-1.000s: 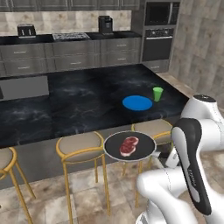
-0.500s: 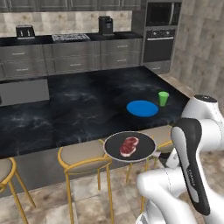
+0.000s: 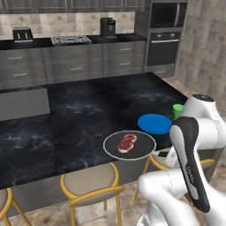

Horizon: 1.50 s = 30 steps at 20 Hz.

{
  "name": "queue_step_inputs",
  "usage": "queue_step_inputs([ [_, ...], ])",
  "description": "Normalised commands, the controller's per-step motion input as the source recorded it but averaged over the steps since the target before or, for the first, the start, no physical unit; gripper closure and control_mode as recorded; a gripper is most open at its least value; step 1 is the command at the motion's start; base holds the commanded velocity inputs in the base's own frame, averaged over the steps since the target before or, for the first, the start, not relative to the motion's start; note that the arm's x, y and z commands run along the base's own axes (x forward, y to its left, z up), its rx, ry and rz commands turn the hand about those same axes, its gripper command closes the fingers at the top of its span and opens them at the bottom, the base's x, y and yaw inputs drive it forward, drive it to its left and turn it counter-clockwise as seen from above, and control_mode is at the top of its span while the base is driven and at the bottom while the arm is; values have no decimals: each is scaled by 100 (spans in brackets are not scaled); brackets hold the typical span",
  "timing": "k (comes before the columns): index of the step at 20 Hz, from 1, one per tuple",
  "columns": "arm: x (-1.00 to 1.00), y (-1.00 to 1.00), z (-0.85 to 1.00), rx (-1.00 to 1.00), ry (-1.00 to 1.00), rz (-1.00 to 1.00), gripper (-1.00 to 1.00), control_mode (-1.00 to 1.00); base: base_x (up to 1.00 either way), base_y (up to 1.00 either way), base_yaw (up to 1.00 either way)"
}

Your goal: Pick up the pan with the steak in it and place it on the dining table. Then place the steak on the plate.

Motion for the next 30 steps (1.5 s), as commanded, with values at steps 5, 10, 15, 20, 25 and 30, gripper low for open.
queue_step_inputs([
  [5,83,0,-5,5,0,-5,100,-100,0,0,0],
  [10,49,-3,-15,9,0,-1,100,-100,0,0,0],
  [15,27,11,-16,0,-2,-2,100,-100,0,0,0],
  [20,40,27,-23,-4,0,-10,100,-100,0,0,0],
  [25,28,-1,-24,-2,-2,-17,100,-100,0,0,0],
  [30,6,-45,-20,1,0,-23,100,-100,0,0,0],
])
